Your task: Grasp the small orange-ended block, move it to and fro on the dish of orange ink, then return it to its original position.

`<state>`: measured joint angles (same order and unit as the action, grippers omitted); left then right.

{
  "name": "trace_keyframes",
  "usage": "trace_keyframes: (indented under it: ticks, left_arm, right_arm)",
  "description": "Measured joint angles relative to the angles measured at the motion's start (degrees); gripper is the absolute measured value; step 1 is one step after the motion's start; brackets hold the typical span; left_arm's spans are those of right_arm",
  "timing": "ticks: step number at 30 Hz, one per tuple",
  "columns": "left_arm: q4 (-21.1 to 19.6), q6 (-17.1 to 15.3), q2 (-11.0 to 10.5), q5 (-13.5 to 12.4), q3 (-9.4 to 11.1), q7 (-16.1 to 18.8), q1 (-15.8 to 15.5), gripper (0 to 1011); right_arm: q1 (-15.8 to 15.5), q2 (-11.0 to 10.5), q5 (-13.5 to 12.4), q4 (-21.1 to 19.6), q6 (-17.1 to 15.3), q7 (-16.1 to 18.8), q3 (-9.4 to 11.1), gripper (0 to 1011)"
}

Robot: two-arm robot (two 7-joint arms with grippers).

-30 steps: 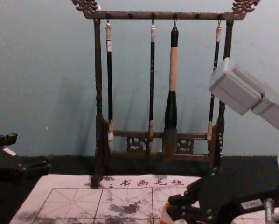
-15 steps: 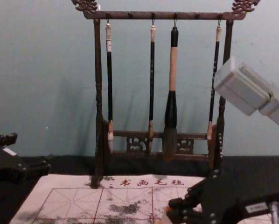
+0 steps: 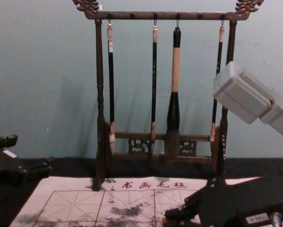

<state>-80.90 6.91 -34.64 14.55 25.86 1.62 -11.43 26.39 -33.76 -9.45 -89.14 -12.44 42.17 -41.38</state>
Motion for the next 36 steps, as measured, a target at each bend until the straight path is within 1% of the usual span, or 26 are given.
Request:
trace_keyframes:
  ticks: [9,22,28,36]
  left_arm:
    - [0.0,0.0,0.0,0.0,0.0,0.0,0.0,1001]
    - [0.0,0.0,0.0,0.0,0.0,0.0,0.0,1002]
    - [0.0,0.0,0.0,0.0,0.0,0.0,0.0,1001]
    - [0.0,0.0,0.0,0.0,0.0,0.0,0.0,1001]
  right_arm:
    - [0.12,0.54,-0.22,-0.45,-0.2,-0.01,-0.37,109]
    - [1.49,2.56,0.46,1.48,-1.19,-0.86,-1.24,109]
    - [1.87,3.26,0.81,2.27,-1.51,-1.49,-1.24,109]
    - [2.06,3.61,1.17,2.99,-1.78,-2.03,-0.87,109]
